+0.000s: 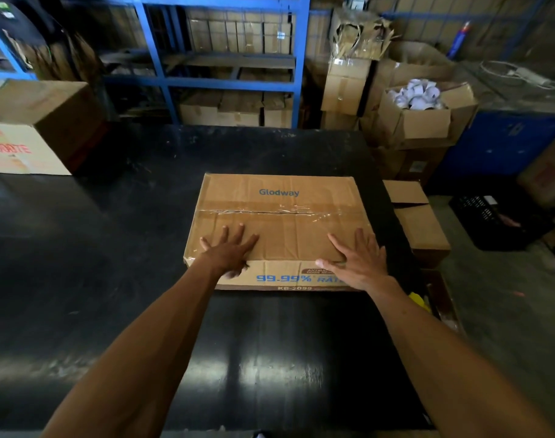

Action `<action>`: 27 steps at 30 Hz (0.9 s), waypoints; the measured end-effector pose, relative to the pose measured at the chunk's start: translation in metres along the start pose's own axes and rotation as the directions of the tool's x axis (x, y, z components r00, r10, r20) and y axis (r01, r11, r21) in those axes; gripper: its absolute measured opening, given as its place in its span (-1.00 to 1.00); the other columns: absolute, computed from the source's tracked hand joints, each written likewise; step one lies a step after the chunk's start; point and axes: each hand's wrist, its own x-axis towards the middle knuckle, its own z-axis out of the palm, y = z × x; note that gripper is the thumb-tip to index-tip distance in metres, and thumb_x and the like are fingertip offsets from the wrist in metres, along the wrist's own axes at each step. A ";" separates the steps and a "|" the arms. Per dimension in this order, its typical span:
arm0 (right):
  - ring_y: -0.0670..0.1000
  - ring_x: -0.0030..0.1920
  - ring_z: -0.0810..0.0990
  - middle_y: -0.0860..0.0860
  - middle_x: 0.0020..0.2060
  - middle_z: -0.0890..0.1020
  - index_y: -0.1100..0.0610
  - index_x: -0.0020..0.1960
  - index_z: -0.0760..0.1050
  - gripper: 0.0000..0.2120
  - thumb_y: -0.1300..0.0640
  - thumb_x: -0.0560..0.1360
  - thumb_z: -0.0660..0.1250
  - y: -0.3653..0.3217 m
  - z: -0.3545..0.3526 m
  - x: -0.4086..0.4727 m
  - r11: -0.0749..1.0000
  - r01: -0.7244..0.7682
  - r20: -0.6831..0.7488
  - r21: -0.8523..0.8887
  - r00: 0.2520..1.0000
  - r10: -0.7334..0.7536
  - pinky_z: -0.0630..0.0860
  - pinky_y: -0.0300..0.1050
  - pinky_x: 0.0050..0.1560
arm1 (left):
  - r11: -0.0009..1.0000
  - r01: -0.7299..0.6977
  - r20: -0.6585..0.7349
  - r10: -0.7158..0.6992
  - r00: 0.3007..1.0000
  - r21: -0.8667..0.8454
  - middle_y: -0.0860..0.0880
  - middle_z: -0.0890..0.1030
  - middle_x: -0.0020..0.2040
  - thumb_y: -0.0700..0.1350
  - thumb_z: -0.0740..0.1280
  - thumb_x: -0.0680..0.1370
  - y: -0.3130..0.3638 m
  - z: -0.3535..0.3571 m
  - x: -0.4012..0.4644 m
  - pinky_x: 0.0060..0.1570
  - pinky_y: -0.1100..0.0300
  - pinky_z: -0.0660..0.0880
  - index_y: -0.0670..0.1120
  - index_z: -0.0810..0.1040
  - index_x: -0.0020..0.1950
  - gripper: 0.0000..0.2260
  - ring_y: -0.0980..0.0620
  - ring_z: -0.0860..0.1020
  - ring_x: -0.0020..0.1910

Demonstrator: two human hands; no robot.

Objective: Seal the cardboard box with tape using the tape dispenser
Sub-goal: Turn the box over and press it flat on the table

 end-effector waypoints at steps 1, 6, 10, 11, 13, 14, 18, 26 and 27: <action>0.26 0.53 -0.30 0.10 0.56 -0.29 -0.42 0.48 -0.28 -0.07 -0.70 0.21 -0.10 -0.002 0.001 0.001 1.000 -0.010 -0.005 0.013 1.000 0.010 -0.19 0.36 0.46 | 1.000 0.013 -0.001 -0.013 1.000 -0.008 0.00 -0.40 0.58 -0.08 0.33 0.61 0.000 -0.001 0.001 0.29 -0.59 -0.08 0.23 -0.29 0.58 -0.15 -0.25 -0.34 0.55; 0.26 0.53 -0.31 0.09 0.56 -0.31 -0.44 0.47 -0.30 -0.10 -0.70 0.22 -0.11 -0.001 0.002 0.007 0.999 -0.026 -0.020 0.030 0.999 0.026 -0.19 0.34 0.46 | 1.000 -0.005 0.006 0.005 1.000 0.016 0.01 -0.40 0.58 -0.07 0.29 0.63 0.000 -0.007 0.005 0.30 -0.60 -0.02 0.21 -0.31 0.57 -0.18 -0.24 -0.33 0.56; 0.25 0.53 -0.33 0.08 0.56 -0.32 -0.44 0.46 -0.31 -0.09 -0.71 0.20 -0.14 0.000 0.003 0.010 0.999 -0.027 -0.022 0.047 0.999 0.028 -0.20 0.34 0.47 | 1.000 -0.010 -0.001 0.010 1.000 0.014 0.00 -0.40 0.58 -0.06 0.29 0.63 -0.003 -0.007 0.011 0.29 -0.61 -0.03 0.21 -0.32 0.57 -0.18 -0.25 -0.33 0.55; 0.25 0.53 -0.33 0.08 0.56 -0.32 -0.44 0.47 -0.30 -0.08 -0.71 0.20 -0.15 0.000 0.003 0.010 0.998 -0.023 -0.025 0.056 0.999 0.024 -0.20 0.34 0.47 | 1.000 -0.010 0.003 0.010 1.000 0.013 0.00 -0.40 0.58 -0.06 0.29 0.63 -0.003 -0.006 0.014 0.28 -0.62 -0.02 0.22 -0.32 0.57 -0.18 -0.25 -0.34 0.55; 0.25 0.53 -0.33 0.09 0.56 -0.31 -0.43 0.47 -0.29 -0.07 -0.71 0.20 -0.16 0.001 0.004 0.010 0.997 -0.013 -0.031 0.071 0.999 0.015 -0.20 0.35 0.46 | 1.000 -0.006 0.010 0.006 1.000 0.011 0.01 -0.41 0.57 -0.05 0.29 0.63 -0.003 -0.006 0.017 0.27 -0.63 -0.03 0.22 -0.33 0.56 -0.17 -0.24 -0.34 0.55; 0.25 0.52 -0.34 0.09 0.56 -0.31 -0.43 0.48 -0.29 -0.07 -0.72 0.19 -0.17 0.001 0.004 0.010 0.997 -0.012 -0.033 0.074 0.999 0.014 -0.21 0.35 0.46 | 1.000 -0.003 0.013 0.003 1.000 0.007 0.01 -0.42 0.57 -0.04 0.29 0.63 -0.004 -0.005 0.018 0.27 -0.63 -0.04 0.22 -0.33 0.56 -0.18 -0.24 -0.35 0.55; 0.24 0.52 -0.37 0.09 0.55 -0.35 -0.44 0.46 -0.34 -0.07 -0.73 0.17 -0.19 0.002 0.007 0.009 0.996 -0.008 -0.036 0.094 0.999 0.011 -0.24 0.34 0.46 | 1.000 -0.011 0.005 0.011 1.000 -0.008 0.03 -0.41 0.58 0.00 0.27 0.64 -0.006 -0.004 0.020 0.27 -0.63 -0.03 0.24 -0.33 0.55 -0.20 -0.24 -0.34 0.55; 0.23 0.50 -0.43 0.09 0.53 -0.39 -0.46 0.41 -0.42 -0.07 -0.73 0.16 -0.20 0.001 0.006 0.012 0.995 -0.022 -0.010 0.100 1.000 0.023 -0.33 0.34 0.44 | 1.000 -0.011 -0.011 0.010 1.000 -0.007 0.00 -0.40 0.58 -0.07 0.31 0.62 -0.003 -0.004 0.015 0.31 -0.60 -0.04 0.21 -0.33 0.57 -0.15 -0.25 -0.34 0.55; 0.23 0.50 -0.43 0.09 0.53 -0.40 -0.45 0.42 -0.41 -0.07 -0.73 0.17 -0.18 0.001 0.005 0.011 0.996 -0.027 -0.001 0.090 1.000 0.027 -0.35 0.34 0.43 | 1.000 -0.016 -0.025 0.016 1.000 0.004 0.00 -0.40 0.58 -0.08 0.31 0.62 -0.002 -0.004 0.011 0.32 -0.59 -0.04 0.20 -0.33 0.57 -0.15 -0.25 -0.34 0.55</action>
